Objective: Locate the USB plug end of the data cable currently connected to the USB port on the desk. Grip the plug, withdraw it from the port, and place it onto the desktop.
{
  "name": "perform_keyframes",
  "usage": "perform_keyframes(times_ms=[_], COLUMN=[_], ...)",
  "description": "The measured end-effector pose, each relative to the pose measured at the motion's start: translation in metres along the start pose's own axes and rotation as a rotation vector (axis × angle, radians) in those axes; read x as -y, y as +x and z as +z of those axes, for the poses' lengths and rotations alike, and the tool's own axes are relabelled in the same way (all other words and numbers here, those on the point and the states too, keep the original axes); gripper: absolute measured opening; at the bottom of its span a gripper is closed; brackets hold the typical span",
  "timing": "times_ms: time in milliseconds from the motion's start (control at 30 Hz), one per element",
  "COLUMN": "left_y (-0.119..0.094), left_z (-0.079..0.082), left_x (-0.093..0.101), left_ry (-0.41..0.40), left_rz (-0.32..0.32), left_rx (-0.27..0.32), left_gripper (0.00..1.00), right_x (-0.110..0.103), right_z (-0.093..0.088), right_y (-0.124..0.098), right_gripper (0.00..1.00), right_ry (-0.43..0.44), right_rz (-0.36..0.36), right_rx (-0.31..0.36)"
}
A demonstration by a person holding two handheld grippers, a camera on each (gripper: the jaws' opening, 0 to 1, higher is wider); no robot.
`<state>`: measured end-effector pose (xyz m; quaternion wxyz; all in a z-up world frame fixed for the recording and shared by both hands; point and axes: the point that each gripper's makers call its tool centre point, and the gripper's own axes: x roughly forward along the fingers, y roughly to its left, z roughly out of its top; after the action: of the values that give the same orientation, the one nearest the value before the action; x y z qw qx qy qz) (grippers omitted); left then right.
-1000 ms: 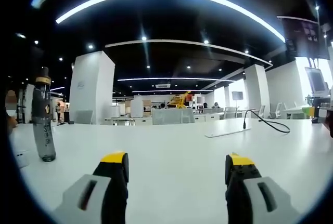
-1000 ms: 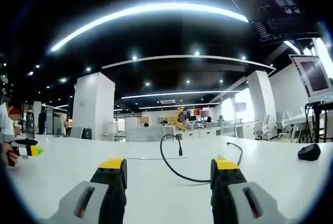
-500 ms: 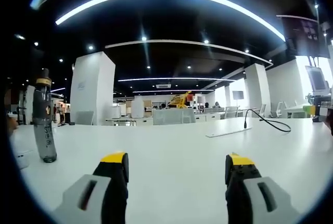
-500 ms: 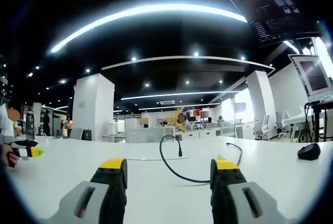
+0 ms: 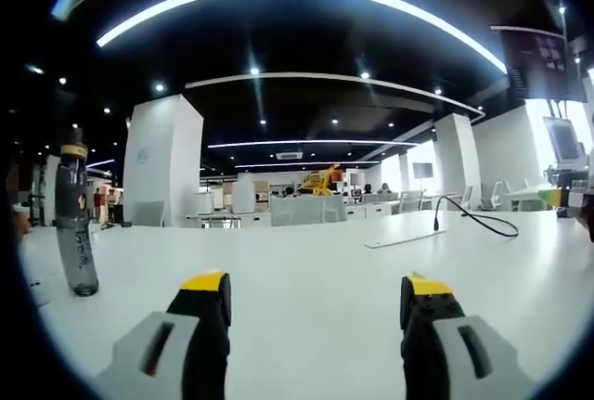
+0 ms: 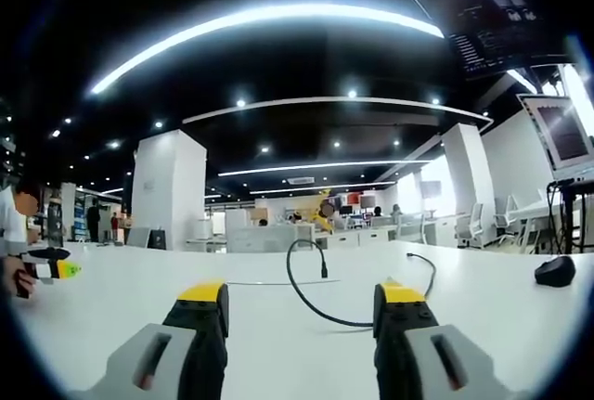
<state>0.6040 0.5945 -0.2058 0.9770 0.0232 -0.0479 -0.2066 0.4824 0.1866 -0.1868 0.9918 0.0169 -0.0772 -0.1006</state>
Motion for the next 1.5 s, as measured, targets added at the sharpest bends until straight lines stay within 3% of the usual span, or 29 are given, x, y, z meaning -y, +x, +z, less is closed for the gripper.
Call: perform_keyframes(times_ms=[367,667,1033,1300,1500], left_y=[0.013,0.039,0.065,0.094,0.112], left_z=[0.016,0.036,0.040,0.040,0.030], left_x=[0.014,0.021,0.049,0.069,0.079], left_ry=[0.012,0.048,0.094,0.122,0.125], left_rz=[-0.079,-0.136,-0.222,-0.289,-0.329], left_rx=[0.020,0.060,0.086,0.080,0.046], left_gripper=[0.75,0.76,0.77,0.77,0.77], right_x=[-0.004,0.000,0.014,0.027,0.028], right_z=[0.005,-0.002,-0.009,-0.012,-0.019], right_y=[0.015,0.030,0.051,0.063,0.072], right_gripper=[0.61,0.60,0.59,0.59,0.59], right_ry=[-0.019,-0.015,-0.030,-0.048,-0.050], right_rz=[0.070,0.139,0.146,0.134,0.150], right_rx=[-0.019,-0.074,-0.120,-0.147,-0.178])
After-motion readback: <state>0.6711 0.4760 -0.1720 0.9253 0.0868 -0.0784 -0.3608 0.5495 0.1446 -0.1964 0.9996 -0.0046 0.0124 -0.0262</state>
